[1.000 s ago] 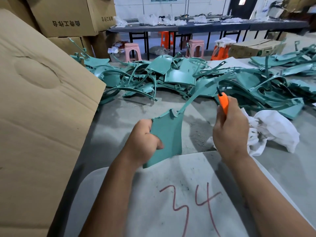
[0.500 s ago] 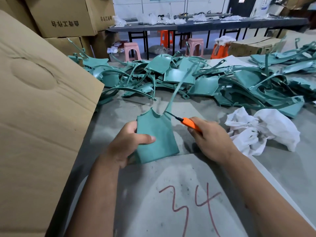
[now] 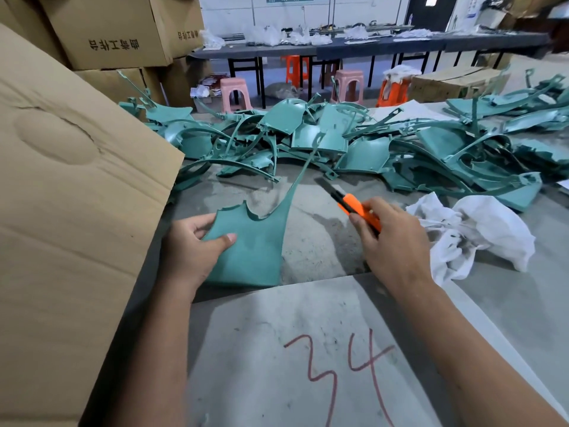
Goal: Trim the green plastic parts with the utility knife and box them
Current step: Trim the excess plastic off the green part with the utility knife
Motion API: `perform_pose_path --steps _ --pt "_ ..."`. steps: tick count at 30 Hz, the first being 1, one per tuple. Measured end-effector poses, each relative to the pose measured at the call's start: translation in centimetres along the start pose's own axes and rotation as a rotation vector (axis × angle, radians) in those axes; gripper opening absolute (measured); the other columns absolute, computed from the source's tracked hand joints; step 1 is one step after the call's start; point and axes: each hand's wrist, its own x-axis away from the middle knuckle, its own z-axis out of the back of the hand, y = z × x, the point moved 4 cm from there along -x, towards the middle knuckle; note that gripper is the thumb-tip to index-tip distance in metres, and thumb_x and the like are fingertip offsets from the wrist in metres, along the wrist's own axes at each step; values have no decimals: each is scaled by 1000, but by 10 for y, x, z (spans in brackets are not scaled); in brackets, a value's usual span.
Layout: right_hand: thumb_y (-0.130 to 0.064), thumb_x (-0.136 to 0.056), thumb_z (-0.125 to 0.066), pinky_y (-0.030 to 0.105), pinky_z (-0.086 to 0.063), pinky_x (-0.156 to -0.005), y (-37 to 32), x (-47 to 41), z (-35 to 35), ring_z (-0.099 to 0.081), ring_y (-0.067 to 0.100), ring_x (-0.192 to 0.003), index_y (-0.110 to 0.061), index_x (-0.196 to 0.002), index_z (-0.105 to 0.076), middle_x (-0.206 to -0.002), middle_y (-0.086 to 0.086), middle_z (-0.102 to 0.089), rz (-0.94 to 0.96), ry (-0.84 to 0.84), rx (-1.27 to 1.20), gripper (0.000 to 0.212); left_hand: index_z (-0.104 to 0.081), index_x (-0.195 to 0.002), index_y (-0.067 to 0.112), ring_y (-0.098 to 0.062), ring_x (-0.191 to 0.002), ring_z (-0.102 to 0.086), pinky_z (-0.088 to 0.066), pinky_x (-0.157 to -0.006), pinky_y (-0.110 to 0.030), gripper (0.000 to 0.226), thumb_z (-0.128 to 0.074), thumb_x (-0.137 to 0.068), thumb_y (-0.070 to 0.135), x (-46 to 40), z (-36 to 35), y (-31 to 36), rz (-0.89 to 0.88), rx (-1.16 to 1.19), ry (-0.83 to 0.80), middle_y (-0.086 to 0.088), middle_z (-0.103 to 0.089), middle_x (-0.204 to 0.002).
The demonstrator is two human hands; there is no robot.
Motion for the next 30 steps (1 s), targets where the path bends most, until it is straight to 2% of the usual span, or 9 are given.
perform_pose_path --steps 3,5,8,12,17,20,23,25,30 --pt "-42 -103 -56 35 -34 -53 0 -1 5 -52 24 -60 -27 -105 -60 -67 -5 -55 -49 66 16 16 -69 -130 20 -2 -96 -66 -47 -90 -20 60 -88 -74 11 2 1 6 -55 -177 70 6 -70 -109" --pt "-34 -105 -54 36 -36 -59 2 -3 4 -56 28 -74 -25 -122 -61 -89 3 -66 -72 57 23 20 -69 -127 24 -13 -102 -69 -47 -82 -21 60 -89 -72 11 2 3 10 -60 -206 77 1 -72 -107" --pt "-16 -104 -52 45 -49 -79 5 -5 -1 -58 33 -99 -18 -147 -49 -122 10 -61 -110 -66 20 42 -65 -125 19 -22 -99 -74 -58 -79 -30 63 -85 -71 -4 2 4 10 40 131 -29 -6 -76 -107" --pt "-15 -102 -56 43 -49 -82 8 -3 -10 -57 30 -93 -11 -125 -59 -110 10 -66 -110 -200 81 23 -63 -124 7 -25 -99 -74 -61 -84 -31 62 -83 -69 -12 3 -11 8 171 520 227 -12 -73 -111" --pt "-14 -101 -57 45 -51 -83 8 -2 -12 -59 29 -94 -12 -117 -61 -106 8 -68 -108 -235 71 17 -71 -85 9 -22 -80 -73 -60 -67 -28 31 -83 -66 -13 25 -60 1 327 701 369 -6 -78 -89" --pt "-14 -99 -58 46 -50 -81 8 0 -14 -60 34 -95 -13 -116 -62 -105 9 -67 -72 -257 90 18 -65 -101 17 -21 -90 -72 -60 -80 -34 38 -81 -75 -6 28 -67 8 156 490 317 -3 -75 -100" --pt "-16 -100 -59 45 -51 -80 7 0 -16 -62 35 -97 -16 -124 -62 -108 9 -69 -37 -236 89 25 -60 -92 21 -11 -77 -68 -57 -70 -30 25 -76 -77 10 36 -69 30 -83 201 234 11 -71 -85" --pt "-16 -100 -60 44 -51 -80 9 0 -14 -63 36 -99 -21 -138 -58 -113 10 -71 -52 -165 60 38 -57 -78 19 -8 -62 -59 -51 -57 -27 13 -63 -71 10 42 -66 43 -215 203 249 13 -65 -68" --pt "-13 -98 -59 42 -52 -78 22 -3 -10 -63 36 -101 -37 -152 -48 -119 10 -69 -149 -94 131 60 -48 -74 5 -20 -62 -49 -46 -52 -39 11 -55 -66 4 40 -52 53 -291 230 316 -1 -54 -65"
